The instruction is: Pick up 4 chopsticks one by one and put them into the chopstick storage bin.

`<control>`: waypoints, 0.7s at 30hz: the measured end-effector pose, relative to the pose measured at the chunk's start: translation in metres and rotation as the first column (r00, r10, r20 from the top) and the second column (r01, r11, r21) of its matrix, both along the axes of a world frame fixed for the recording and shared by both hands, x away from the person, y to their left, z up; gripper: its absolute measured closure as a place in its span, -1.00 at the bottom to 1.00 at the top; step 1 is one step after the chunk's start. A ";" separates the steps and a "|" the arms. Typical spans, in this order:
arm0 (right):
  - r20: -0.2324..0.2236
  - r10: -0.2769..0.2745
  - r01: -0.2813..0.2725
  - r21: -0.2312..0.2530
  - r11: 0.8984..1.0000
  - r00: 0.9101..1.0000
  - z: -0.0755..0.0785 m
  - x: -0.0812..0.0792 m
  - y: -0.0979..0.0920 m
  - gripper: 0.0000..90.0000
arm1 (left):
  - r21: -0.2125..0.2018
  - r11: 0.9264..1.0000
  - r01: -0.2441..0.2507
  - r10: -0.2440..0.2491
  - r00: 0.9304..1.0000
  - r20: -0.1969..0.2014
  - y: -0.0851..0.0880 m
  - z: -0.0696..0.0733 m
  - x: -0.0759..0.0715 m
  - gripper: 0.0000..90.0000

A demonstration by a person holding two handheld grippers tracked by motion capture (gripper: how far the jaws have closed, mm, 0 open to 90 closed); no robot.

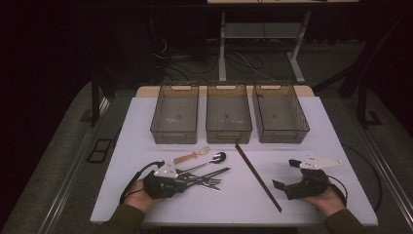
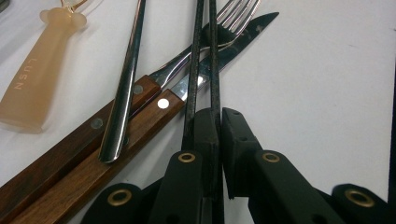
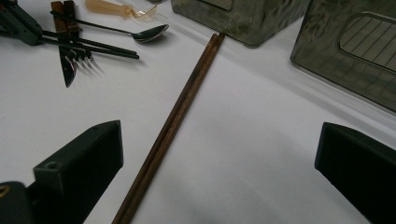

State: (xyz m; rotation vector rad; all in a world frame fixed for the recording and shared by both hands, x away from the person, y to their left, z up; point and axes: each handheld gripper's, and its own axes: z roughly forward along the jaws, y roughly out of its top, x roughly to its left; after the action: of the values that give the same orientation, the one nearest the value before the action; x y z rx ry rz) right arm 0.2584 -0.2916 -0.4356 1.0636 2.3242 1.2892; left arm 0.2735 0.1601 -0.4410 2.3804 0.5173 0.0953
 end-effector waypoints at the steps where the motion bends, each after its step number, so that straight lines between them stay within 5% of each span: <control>1: 0.000 0.000 0.000 0.000 1.000 1.000 0.000 0.000 0.000 -0.98 | 0.000 1.000 0.000 0.000 1.000 -0.001 0.000 0.000 0.000 0.90; 21: -0.017 0.016 -0.016 0.019 1.000 1.000 -0.004 -0.001 0.006 -0.98 | -0.056 0.998 -0.026 0.026 1.000 -0.007 0.003 0.008 -0.002 0.91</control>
State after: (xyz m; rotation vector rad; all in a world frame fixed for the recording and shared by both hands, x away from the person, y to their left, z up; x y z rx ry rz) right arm 0.2575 -0.2857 -0.4398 1.0681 2.3423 1.3156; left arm 0.2717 0.1628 -0.4325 2.3203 0.5468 0.0835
